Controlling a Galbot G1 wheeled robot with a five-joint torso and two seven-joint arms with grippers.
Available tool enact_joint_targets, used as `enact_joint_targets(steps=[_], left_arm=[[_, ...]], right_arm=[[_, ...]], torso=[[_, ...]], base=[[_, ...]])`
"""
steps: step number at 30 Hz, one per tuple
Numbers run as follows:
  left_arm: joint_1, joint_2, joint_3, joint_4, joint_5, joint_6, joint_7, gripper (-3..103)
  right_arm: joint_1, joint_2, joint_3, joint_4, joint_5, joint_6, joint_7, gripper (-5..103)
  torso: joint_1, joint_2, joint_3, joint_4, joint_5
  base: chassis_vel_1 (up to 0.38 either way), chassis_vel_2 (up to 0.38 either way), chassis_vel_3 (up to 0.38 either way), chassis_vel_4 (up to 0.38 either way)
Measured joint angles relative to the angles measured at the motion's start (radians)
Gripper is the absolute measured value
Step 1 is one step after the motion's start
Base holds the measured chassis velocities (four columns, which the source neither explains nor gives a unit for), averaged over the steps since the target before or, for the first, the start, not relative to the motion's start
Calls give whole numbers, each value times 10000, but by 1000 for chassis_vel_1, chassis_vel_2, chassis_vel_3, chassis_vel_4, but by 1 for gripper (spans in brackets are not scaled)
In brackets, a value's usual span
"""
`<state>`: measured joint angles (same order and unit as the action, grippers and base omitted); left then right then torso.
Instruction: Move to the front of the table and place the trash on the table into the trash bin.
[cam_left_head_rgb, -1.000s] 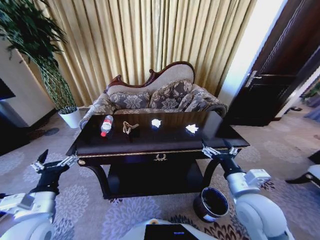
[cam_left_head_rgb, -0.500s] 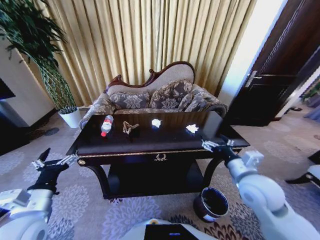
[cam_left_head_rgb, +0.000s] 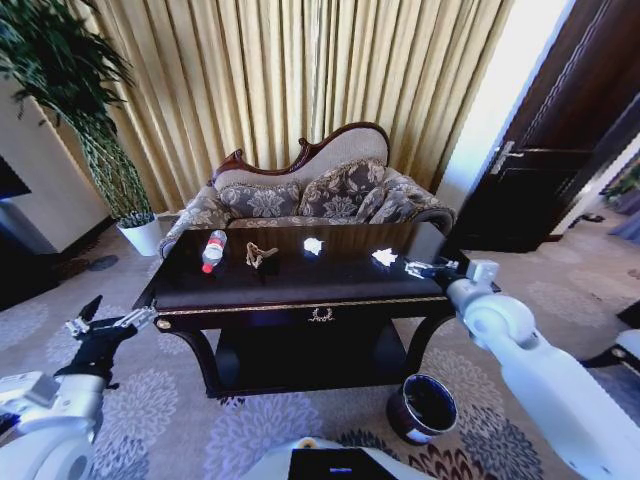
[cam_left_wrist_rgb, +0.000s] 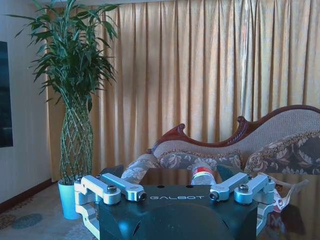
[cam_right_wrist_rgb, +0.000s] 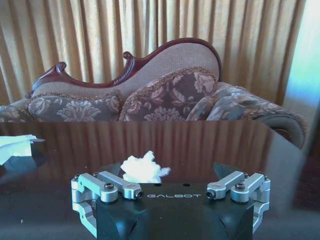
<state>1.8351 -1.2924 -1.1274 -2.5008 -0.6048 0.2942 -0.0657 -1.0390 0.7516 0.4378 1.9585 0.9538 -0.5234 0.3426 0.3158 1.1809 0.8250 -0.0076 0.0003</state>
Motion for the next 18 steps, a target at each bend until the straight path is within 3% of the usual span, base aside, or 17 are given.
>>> enact_joint_targets(steps=[7,18], left_arm=[[38,-47,44,0,21,32,-5,100],[-5,-99,147,4,46,84,-3,100]], right_arm=[[2142,462,-1958,-1643,-85,40,148,100],[2887,881,-2799,-2613,-226,88,148,100]], torso=[[0,0,-1,3,-3],[-1,2,-2,1,-3]], base=[[0,0,0,0],[0,0,0,0]])
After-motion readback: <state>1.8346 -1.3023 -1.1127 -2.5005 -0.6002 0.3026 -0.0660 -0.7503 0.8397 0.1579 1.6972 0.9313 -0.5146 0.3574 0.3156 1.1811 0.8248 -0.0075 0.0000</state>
